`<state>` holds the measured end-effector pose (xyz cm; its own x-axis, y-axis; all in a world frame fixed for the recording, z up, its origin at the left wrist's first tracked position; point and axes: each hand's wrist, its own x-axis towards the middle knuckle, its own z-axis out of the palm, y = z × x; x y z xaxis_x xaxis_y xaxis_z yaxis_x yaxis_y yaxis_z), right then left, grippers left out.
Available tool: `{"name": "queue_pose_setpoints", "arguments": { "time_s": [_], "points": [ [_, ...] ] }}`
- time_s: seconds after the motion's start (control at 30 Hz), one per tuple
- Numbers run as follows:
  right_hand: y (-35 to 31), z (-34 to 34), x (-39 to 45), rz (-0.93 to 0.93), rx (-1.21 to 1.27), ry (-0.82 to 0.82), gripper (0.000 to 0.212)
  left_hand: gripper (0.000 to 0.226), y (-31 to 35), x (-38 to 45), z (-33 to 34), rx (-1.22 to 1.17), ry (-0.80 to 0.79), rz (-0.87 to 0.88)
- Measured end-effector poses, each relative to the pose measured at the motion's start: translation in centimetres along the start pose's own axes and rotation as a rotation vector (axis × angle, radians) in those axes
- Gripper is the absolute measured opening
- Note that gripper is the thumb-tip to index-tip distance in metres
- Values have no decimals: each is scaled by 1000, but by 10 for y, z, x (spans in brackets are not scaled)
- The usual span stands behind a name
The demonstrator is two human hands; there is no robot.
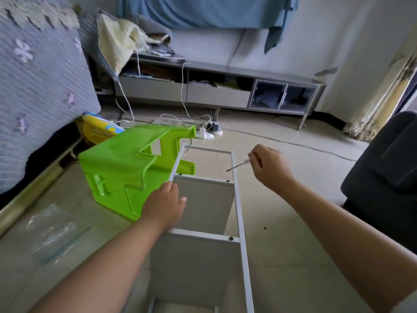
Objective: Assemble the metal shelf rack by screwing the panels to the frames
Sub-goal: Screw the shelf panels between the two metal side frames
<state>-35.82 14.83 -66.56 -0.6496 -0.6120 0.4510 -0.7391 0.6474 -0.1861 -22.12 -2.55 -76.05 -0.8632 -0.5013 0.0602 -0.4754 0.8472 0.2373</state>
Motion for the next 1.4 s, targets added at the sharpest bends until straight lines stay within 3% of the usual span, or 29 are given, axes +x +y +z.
{"name": "queue_pose_setpoints", "arguments": {
  "time_s": [0.2,0.7,0.93,1.03,1.13,1.23,1.4],
  "points": [
    [11,15,16,-76,-39,-97,22,61,-6,5,9,20,-32,29],
    [7,22,28,-71,-147,-197,24,65,-6,4,9,54,-77,48],
    [-12,3,49,75,-135,-559,22,64,-6,0,9,32,-42,61],
    [-20,-9,53,101,-170,-645,10,64,-8,-2,9,24,-47,53],
    [-22,-12,56,92,-305,-644,36,65,-7,-2,9,41,-46,52],
    [-14,-6,53,61,-415,-664,46,66,-6,-2,9,68,-39,57],
    [-11,-6,46,6,-295,-675,19,65,-6,-1,10,58,-34,61]
  ]
}}
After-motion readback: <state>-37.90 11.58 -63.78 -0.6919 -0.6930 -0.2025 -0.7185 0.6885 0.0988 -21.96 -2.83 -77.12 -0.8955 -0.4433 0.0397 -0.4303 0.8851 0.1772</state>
